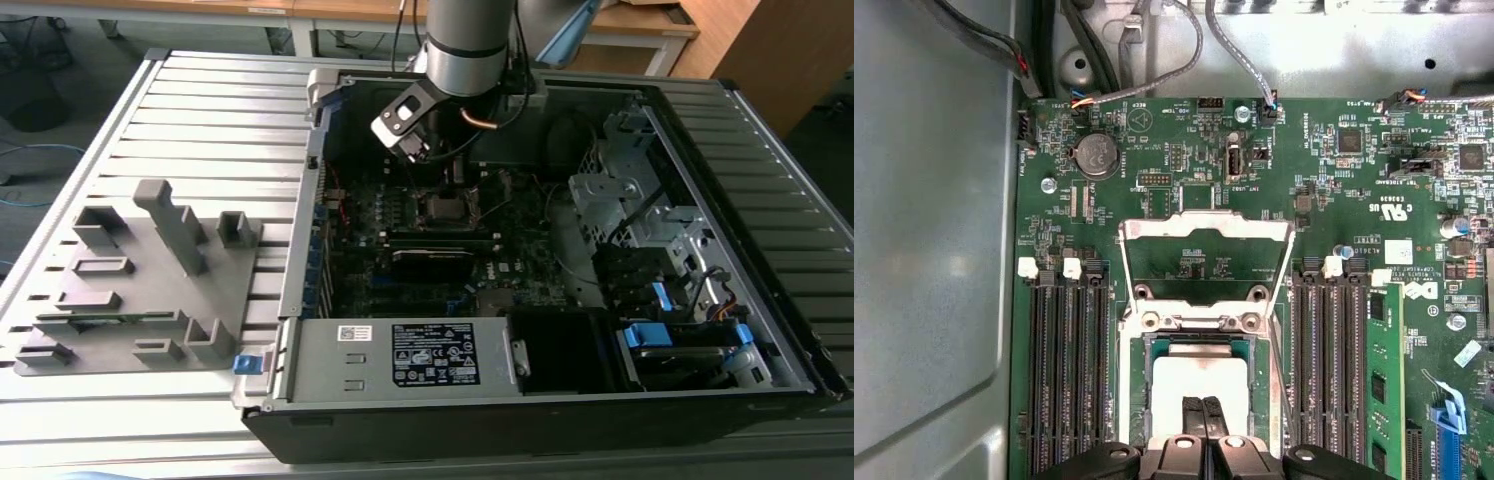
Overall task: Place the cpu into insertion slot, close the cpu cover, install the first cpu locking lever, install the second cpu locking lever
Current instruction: 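Place the cpu into insertion slot, then close the cpu cover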
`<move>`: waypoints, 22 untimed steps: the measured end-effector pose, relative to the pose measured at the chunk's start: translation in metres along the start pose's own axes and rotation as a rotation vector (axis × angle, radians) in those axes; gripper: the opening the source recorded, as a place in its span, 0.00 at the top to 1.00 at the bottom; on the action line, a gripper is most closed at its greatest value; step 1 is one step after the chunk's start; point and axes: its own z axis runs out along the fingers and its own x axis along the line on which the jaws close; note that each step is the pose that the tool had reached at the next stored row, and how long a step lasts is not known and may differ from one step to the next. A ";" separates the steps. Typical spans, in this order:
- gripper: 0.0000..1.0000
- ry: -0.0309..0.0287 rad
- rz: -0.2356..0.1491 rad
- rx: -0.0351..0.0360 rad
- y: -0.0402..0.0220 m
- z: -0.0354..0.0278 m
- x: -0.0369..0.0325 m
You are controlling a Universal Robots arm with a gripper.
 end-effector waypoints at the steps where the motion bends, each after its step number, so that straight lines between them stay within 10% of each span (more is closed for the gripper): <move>1: 0.89 0.0000 0.000 0.0000 0.0000 0.0000 0.0000; 22: 0.89 -0.0008 0.000 0.0004 0.0000 -0.0025 -0.0001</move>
